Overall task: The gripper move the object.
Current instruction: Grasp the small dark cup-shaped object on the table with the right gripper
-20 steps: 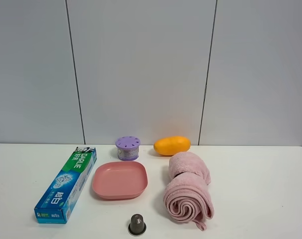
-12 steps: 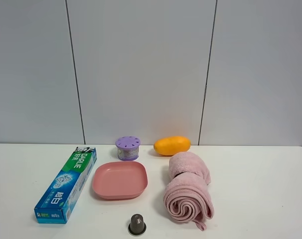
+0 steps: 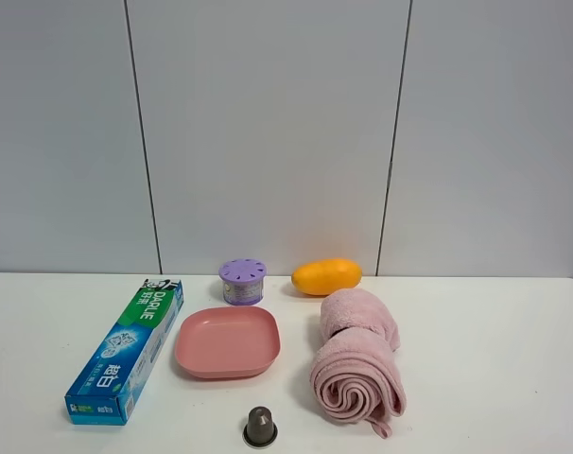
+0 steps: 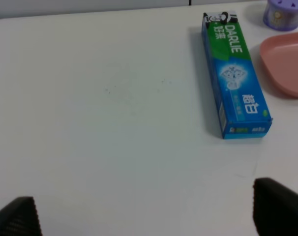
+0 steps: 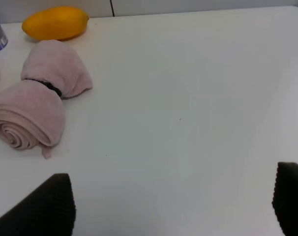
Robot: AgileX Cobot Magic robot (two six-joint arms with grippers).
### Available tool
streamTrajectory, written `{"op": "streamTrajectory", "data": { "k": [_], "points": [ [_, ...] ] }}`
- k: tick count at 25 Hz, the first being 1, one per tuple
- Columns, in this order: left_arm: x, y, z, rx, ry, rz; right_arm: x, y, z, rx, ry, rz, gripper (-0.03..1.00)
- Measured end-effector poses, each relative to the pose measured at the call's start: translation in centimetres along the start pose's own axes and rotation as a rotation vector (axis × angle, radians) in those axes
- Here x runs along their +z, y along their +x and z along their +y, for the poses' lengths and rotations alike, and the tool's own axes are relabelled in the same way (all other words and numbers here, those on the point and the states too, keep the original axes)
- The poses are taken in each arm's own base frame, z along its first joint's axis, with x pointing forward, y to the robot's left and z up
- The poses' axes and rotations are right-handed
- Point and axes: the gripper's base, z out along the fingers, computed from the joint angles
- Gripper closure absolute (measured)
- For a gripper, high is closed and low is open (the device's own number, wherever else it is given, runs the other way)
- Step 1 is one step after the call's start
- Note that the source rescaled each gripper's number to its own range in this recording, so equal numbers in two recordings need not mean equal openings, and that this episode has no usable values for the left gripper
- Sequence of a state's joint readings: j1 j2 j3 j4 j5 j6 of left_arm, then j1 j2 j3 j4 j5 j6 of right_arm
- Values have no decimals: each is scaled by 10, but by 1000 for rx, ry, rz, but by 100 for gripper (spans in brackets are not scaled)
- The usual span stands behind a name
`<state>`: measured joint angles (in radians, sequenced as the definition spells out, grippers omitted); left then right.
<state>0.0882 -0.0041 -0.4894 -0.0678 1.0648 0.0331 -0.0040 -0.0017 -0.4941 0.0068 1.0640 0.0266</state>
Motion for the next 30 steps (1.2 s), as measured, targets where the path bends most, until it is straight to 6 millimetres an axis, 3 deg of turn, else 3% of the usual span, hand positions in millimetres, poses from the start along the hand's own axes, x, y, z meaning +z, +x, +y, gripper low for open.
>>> {"op": "streamTrajectory", "data": {
  "k": [30],
  "points": [
    [0, 0, 0, 0, 0, 0, 0, 0, 0, 0, 0, 0, -3]
  ]
}}
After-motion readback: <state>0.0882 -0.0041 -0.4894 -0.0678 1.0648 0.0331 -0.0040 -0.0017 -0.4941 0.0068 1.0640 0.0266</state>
